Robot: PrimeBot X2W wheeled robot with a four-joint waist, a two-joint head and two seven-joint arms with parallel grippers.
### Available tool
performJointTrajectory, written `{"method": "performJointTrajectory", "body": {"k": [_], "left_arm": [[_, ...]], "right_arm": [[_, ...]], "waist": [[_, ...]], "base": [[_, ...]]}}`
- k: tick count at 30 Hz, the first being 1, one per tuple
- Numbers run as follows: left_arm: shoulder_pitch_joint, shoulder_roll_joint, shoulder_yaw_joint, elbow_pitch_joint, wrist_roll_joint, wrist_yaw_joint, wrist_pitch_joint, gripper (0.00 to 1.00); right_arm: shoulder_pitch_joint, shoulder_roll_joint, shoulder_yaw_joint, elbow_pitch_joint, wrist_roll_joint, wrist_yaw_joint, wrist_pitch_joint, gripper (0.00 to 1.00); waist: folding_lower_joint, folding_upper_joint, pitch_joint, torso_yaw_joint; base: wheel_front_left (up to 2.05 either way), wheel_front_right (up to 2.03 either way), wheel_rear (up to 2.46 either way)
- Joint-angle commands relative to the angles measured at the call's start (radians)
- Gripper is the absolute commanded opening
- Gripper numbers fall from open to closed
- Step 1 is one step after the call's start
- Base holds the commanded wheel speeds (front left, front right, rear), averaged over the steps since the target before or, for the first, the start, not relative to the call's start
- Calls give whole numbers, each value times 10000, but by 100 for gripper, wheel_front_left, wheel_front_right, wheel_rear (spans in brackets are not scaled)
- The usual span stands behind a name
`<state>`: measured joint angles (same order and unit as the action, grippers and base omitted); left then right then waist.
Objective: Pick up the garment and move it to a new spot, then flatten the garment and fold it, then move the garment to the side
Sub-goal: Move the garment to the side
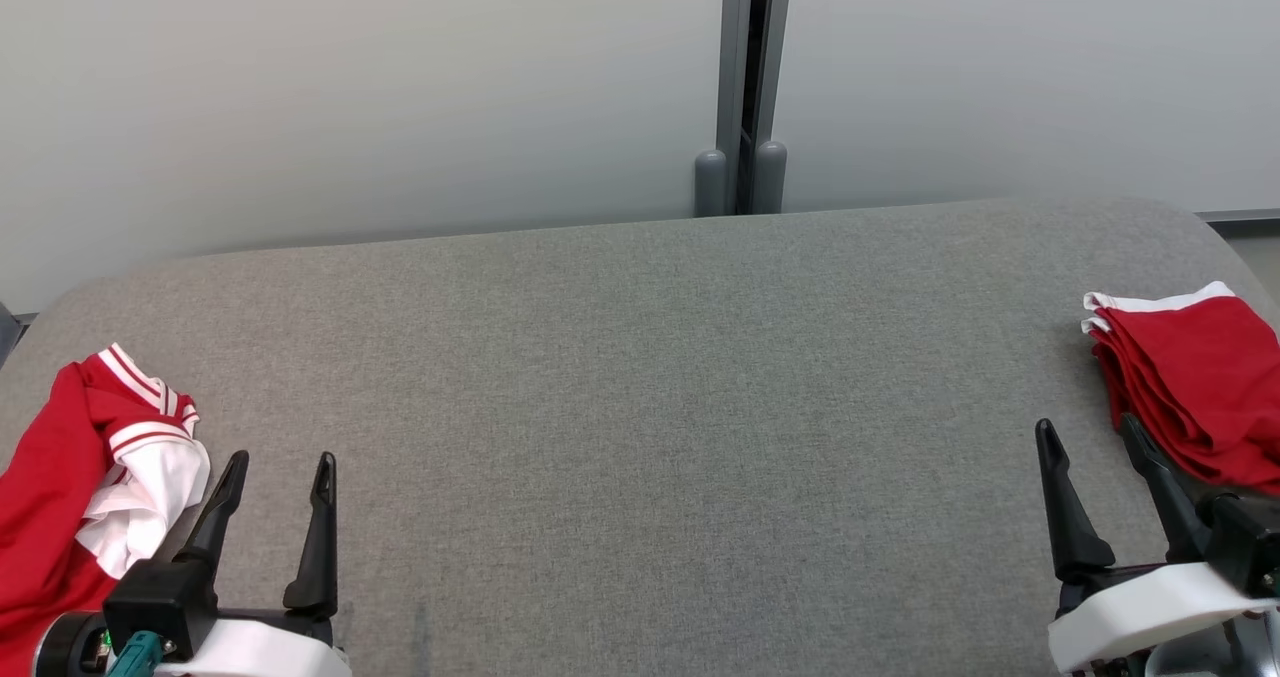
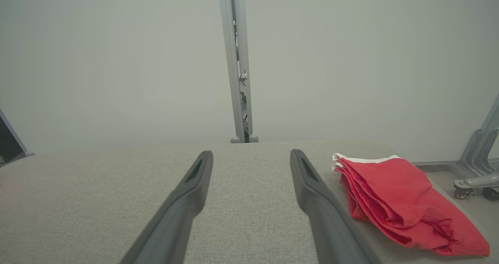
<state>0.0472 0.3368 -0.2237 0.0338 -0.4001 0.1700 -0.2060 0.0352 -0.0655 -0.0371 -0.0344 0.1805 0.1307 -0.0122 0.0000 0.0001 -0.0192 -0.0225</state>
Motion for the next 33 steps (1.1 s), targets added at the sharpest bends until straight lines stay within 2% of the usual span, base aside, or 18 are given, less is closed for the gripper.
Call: {"method": "performJointTrajectory", "body": {"k": [1,33], "left_arm": [[57,79,8,-56,-91,53,18,100],[164,249,-82,-226,-231,246,262,100]], "right_arm": [[124,-4,-40,-110,-40,1,35,100],[295,117,-16,-279,22,1,226,100]], "waist": [[0,-1,-34,-3],[0,-1,6,-14]], "base": [[0,0,0],[0,0,0]]}}
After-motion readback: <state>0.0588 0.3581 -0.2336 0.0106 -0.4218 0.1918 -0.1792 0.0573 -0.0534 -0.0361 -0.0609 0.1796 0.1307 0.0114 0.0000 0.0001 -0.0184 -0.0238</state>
